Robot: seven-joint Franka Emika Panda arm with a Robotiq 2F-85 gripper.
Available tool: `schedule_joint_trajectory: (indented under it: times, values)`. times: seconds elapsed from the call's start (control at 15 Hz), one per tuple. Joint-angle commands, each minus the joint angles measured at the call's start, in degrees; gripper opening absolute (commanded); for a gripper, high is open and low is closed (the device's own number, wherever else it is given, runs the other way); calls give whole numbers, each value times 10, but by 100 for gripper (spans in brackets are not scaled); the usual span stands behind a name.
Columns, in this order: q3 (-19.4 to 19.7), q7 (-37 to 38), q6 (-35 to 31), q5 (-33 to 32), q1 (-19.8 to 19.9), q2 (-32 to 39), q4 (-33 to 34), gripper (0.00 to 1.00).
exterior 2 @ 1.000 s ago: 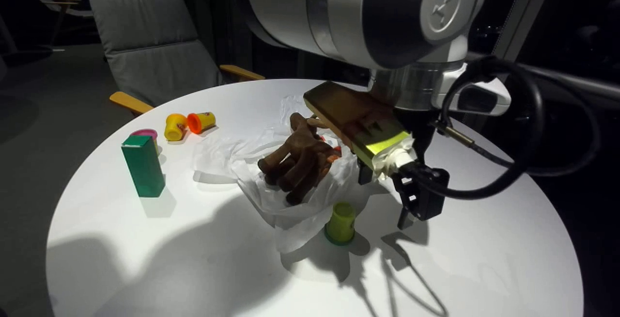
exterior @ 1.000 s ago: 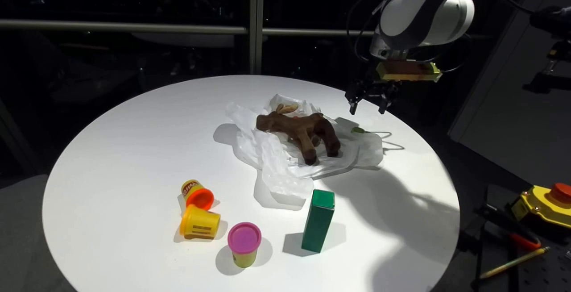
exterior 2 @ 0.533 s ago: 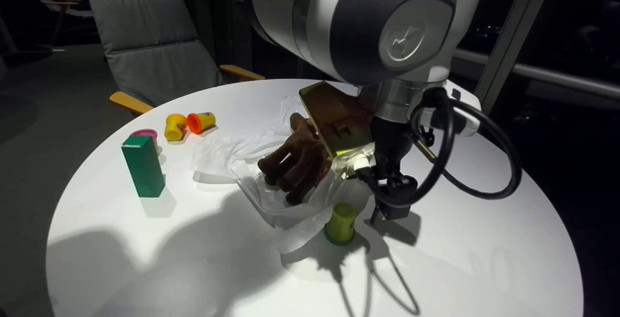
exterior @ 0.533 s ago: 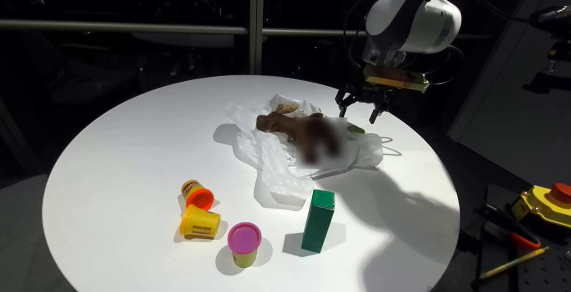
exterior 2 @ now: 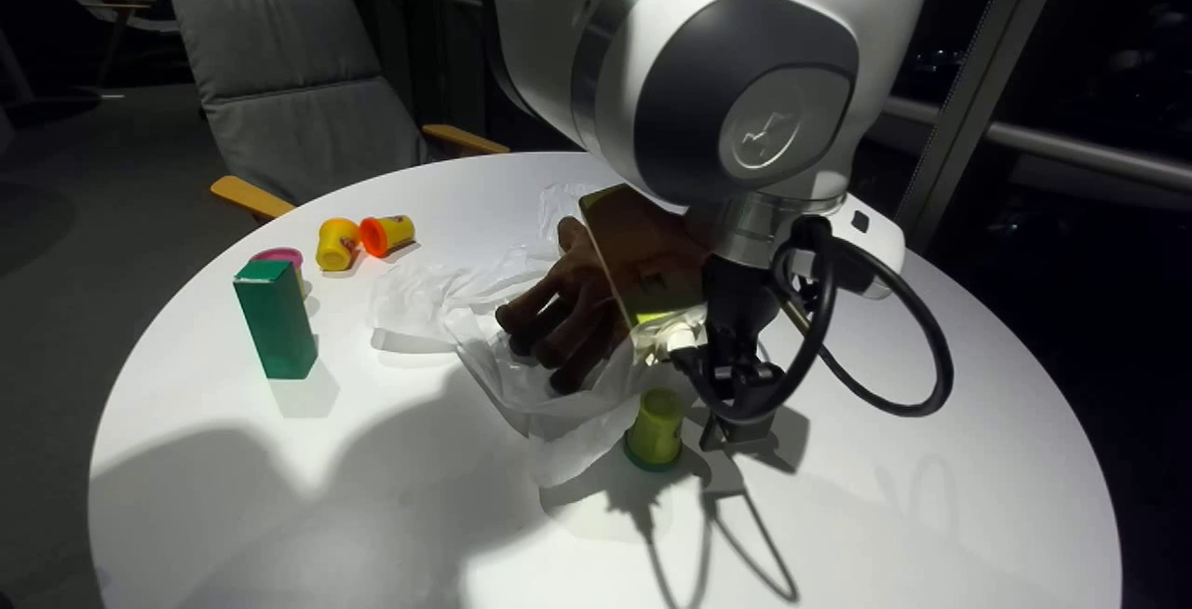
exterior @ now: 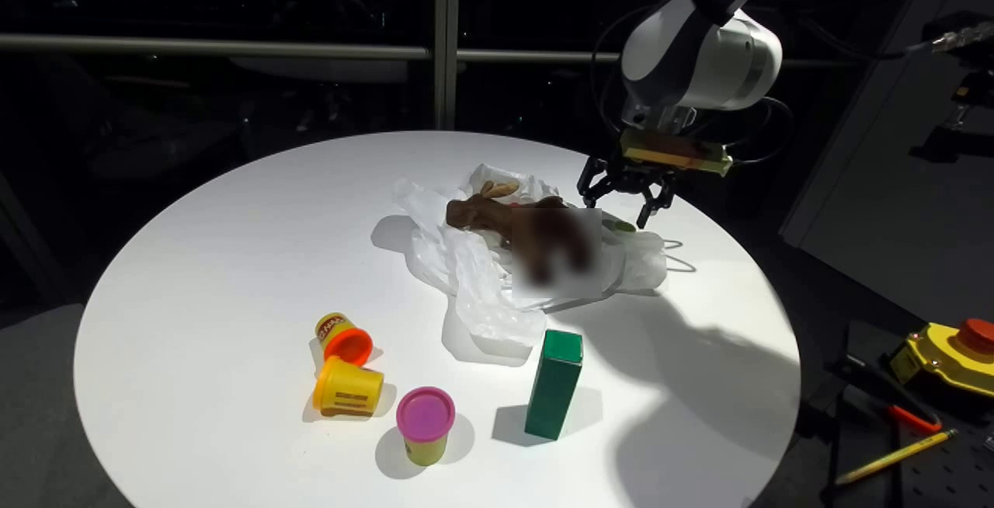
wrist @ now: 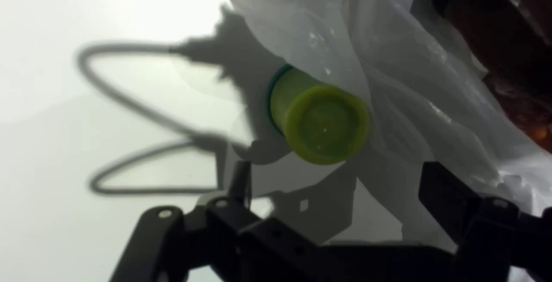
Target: Put the objects inside the plastic
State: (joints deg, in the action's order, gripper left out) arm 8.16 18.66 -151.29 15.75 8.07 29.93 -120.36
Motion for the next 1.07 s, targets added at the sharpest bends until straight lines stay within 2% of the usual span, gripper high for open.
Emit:
schedule_joint_trajectory:
  times: [0.0, 0.73, 0.87, 1.0]
  values:
    - [2, 19, 16, 5, -3, 1, 10, 100]
    - [3, 41, 15, 9, -5, -18, -18, 99]
    - [3, 43, 14, 9, -6, -20, -22, 74]
    - [4, 44, 11, 9, -7, -22, -25, 63]
